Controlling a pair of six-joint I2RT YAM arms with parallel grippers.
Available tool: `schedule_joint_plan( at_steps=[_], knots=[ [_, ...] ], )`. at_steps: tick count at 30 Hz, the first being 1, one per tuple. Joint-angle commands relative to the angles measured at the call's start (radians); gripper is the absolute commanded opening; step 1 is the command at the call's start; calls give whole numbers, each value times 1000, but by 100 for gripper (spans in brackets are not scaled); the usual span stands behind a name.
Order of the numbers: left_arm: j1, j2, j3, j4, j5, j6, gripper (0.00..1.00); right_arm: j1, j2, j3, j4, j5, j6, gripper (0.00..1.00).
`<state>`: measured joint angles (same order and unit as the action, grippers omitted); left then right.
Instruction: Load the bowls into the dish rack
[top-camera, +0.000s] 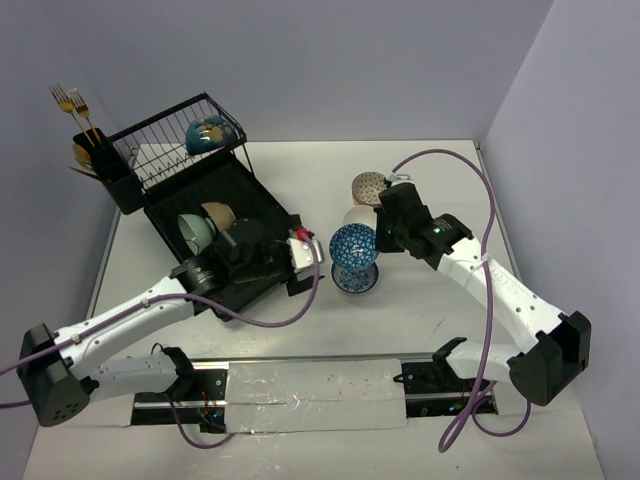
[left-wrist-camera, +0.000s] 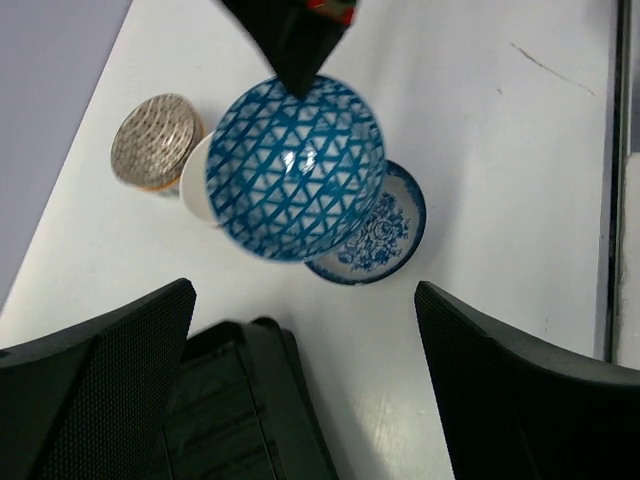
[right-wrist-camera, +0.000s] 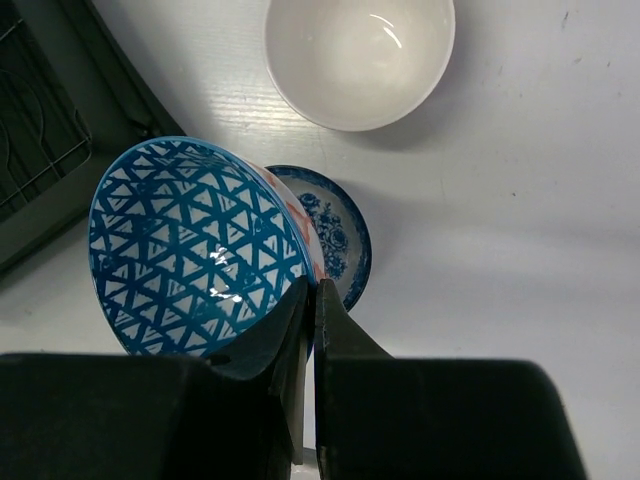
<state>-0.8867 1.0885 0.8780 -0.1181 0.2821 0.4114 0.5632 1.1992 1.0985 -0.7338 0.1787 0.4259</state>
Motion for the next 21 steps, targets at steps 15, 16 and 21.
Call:
schedule_joint_plan(
  at_steps=[15, 16, 21],
  knots=[
    [-95, 338, 252, -152, 91, 349, 67, 15, -21, 83, 22, -38, -27, 0],
    [-97, 347, 269, -172, 88, 351, 62, 15, -21, 81, 24, -38, -27, 0],
    [-112, 404, 308, -218, 54, 360, 55, 15, -12, 86, 27, -39, -27, 0]
  ],
)
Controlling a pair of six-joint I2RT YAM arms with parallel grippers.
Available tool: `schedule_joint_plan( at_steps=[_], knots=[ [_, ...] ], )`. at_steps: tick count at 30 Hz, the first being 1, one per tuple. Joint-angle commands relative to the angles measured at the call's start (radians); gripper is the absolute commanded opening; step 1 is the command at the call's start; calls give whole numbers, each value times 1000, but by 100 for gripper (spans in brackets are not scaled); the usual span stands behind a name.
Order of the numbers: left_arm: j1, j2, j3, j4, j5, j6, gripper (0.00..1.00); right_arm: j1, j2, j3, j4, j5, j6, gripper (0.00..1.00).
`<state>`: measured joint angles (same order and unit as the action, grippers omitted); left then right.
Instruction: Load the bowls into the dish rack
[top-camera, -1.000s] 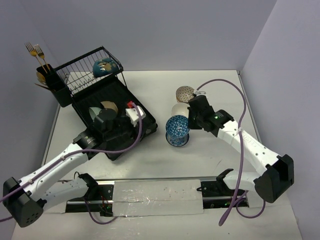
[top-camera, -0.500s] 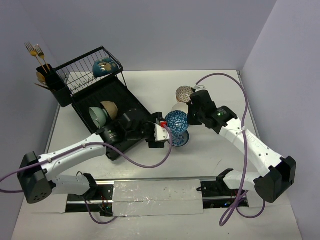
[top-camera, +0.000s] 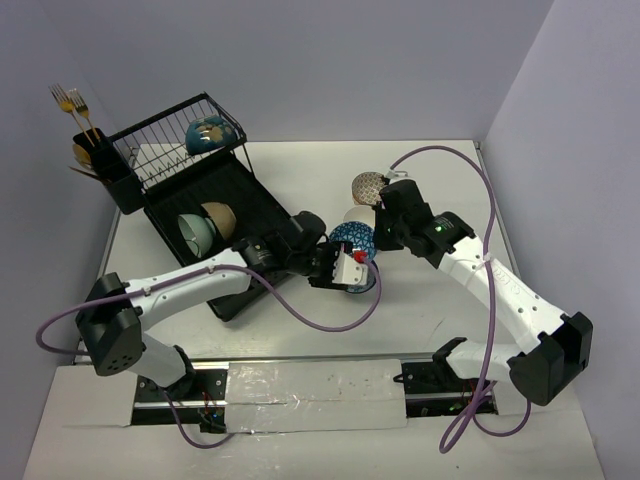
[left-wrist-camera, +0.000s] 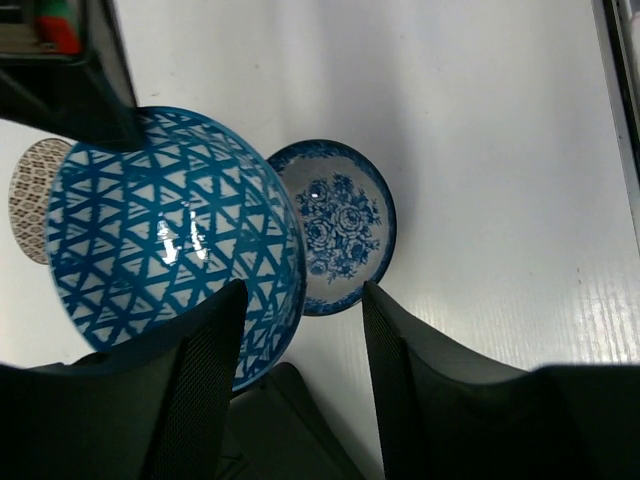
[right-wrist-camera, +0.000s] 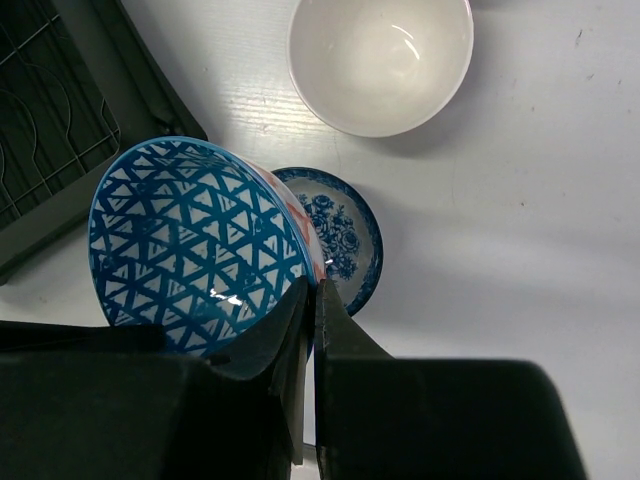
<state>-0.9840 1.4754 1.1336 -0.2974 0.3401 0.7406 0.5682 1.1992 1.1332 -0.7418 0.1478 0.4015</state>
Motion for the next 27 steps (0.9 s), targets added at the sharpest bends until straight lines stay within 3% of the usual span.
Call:
schedule_joint_plan(
  at_steps=[1, 7, 11, 17, 21, 23, 24, 27],
  knots=[
    [-16, 22, 55, -40, -10, 31, 54, 12, -7, 51, 36, -10, -3, 0],
    [-18, 52, 55, -31, -53, 26, 51, 15, -1, 54, 42, -11, 0, 0],
    [-19, 71, 60, -32, -64, 16, 43, 16, 0, 50, 42, -11, 7, 0],
    [-19, 71, 54, -11, -92, 3, 24, 18, 3, 45, 48, -14, 7, 0],
    [-19, 62, 40, 4, -98, -6, 1, 18, 0, 37, 58, -25, 7, 0],
    [-19, 49, 28, 17, -96, -12, 0, 18, -3, 30, 68, -33, 5, 0],
    [-19, 45, 22, 23, -95, -17, 0, 18, -6, 30, 74, -36, 3, 4],
    [-19, 22, -9, 63, -110, -41, 0, 18, -22, 19, 84, -28, 10, 27]
  ],
)
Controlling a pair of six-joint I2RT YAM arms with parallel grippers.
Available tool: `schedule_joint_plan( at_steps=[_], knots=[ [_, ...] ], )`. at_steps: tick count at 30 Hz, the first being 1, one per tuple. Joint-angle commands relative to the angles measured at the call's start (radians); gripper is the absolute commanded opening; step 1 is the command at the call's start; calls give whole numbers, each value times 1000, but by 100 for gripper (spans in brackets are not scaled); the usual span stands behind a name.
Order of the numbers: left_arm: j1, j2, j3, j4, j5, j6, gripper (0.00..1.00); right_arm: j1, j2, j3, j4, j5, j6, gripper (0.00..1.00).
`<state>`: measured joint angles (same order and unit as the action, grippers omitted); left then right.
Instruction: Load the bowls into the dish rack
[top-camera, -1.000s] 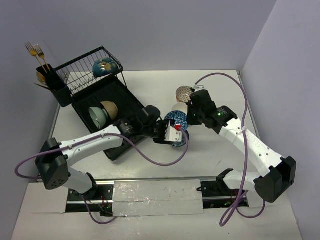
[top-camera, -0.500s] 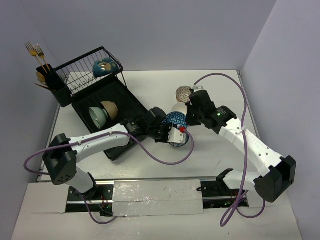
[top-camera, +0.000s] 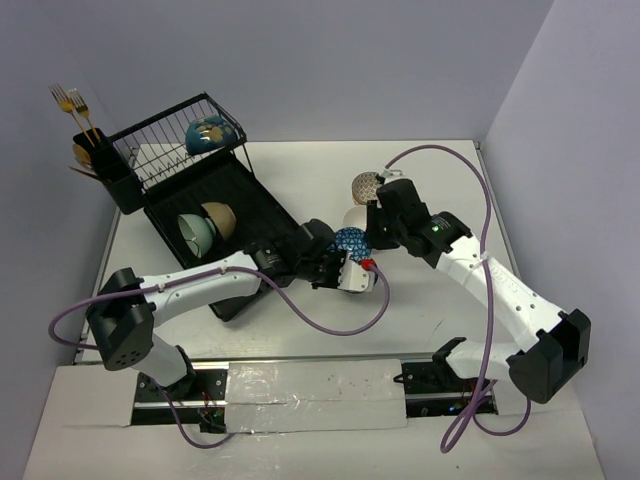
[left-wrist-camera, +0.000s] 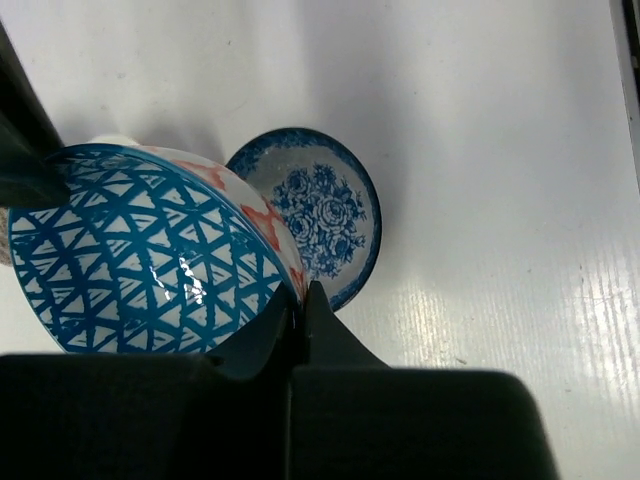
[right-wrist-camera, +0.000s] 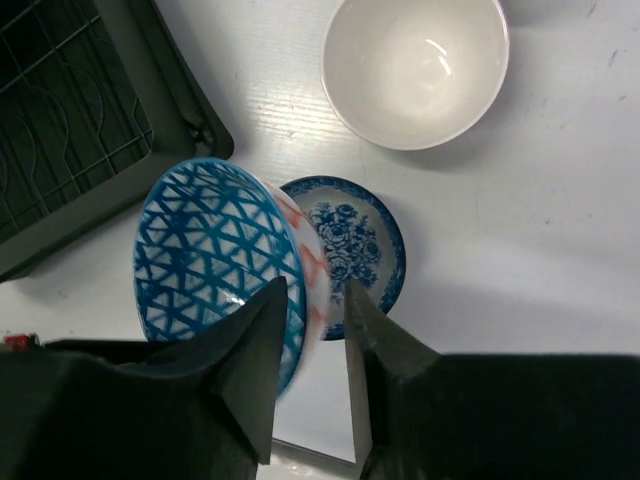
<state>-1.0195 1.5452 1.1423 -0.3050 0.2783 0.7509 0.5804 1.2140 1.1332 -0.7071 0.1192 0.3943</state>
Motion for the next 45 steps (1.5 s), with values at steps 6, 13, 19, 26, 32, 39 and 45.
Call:
schedule_joint_plan(
  at_steps=[6, 13, 19, 26, 32, 39, 45],
  knots=[
    [61, -109, -87, 165, -30, -148, 0, 4, -131, -1, 102, 25, 20, 69],
    [241, -235, -203, 464, 30, -471, 0, 4, -300, -136, 256, 76, 38, 96],
    [412, -309, -353, 812, 25, -929, 0, 2, -389, -225, 357, 76, 32, 100],
    [570, -264, -477, 1122, -13, -1295, 0, 2, -387, -256, 382, 42, -3, 100],
    [663, -228, -494, 1218, -50, -1446, 0, 2, -396, -277, 393, 39, -15, 99],
    [725, -152, -483, 1261, -66, -1542, 0, 2, -415, -296, 400, 36, -20, 98],
    [742, -74, -490, 1360, -68, -1576, 0, 3, -429, -306, 403, 28, -28, 98]
  ],
)
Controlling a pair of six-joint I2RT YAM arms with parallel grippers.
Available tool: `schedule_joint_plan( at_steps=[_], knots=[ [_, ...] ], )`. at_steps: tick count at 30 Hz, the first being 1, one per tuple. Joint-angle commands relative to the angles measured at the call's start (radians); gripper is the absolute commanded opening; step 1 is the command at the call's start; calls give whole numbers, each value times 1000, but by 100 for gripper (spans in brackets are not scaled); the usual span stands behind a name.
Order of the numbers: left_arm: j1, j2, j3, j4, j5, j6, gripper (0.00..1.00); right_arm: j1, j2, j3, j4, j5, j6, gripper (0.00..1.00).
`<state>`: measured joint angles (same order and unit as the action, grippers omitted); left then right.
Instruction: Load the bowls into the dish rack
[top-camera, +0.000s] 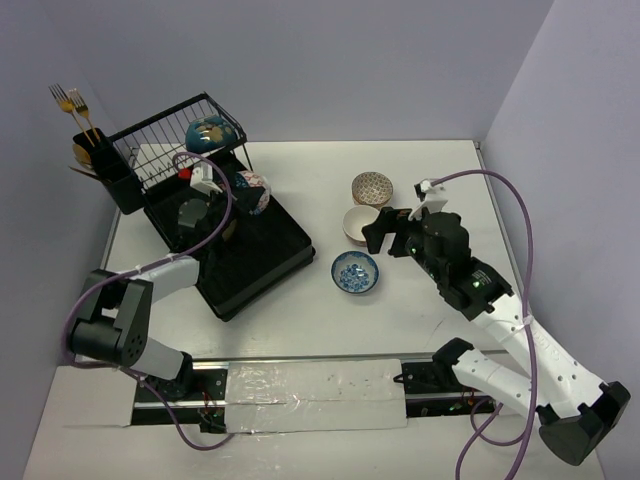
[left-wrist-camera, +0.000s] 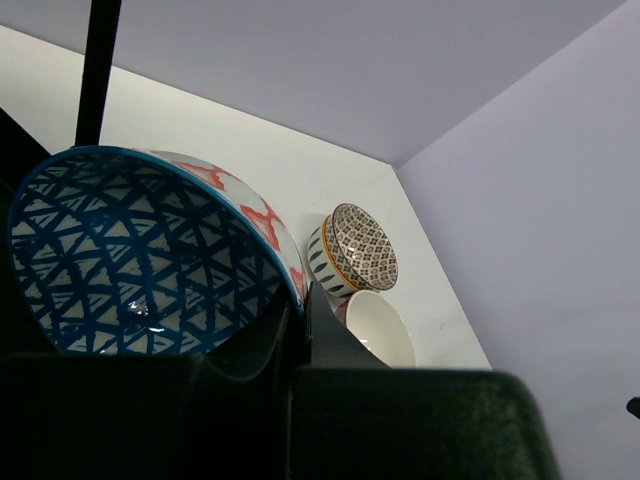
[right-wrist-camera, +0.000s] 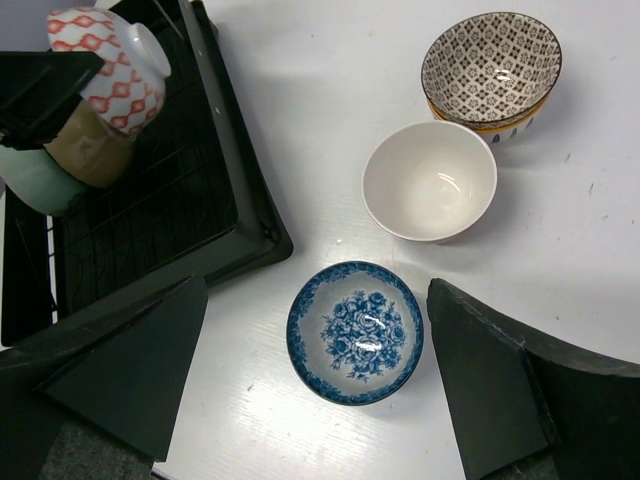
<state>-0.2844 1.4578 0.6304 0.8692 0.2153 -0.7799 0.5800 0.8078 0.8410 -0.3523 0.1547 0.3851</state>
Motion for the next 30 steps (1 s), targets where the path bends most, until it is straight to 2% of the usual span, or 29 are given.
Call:
schedule_joint_plan(
  at_steps=[1, 11, 30],
  knots=[
    [7, 33, 22, 197, -5, -47, 0, 3, -21, -16, 50, -10, -18, 98],
    [36, 95, 9, 232, -13, -70, 0, 3, -30, -22, 52, -18, -26, 97],
    [67, 139, 12, 114, 25, 24, 0, 3, -30, -23, 64, -53, -38, 96]
  ],
)
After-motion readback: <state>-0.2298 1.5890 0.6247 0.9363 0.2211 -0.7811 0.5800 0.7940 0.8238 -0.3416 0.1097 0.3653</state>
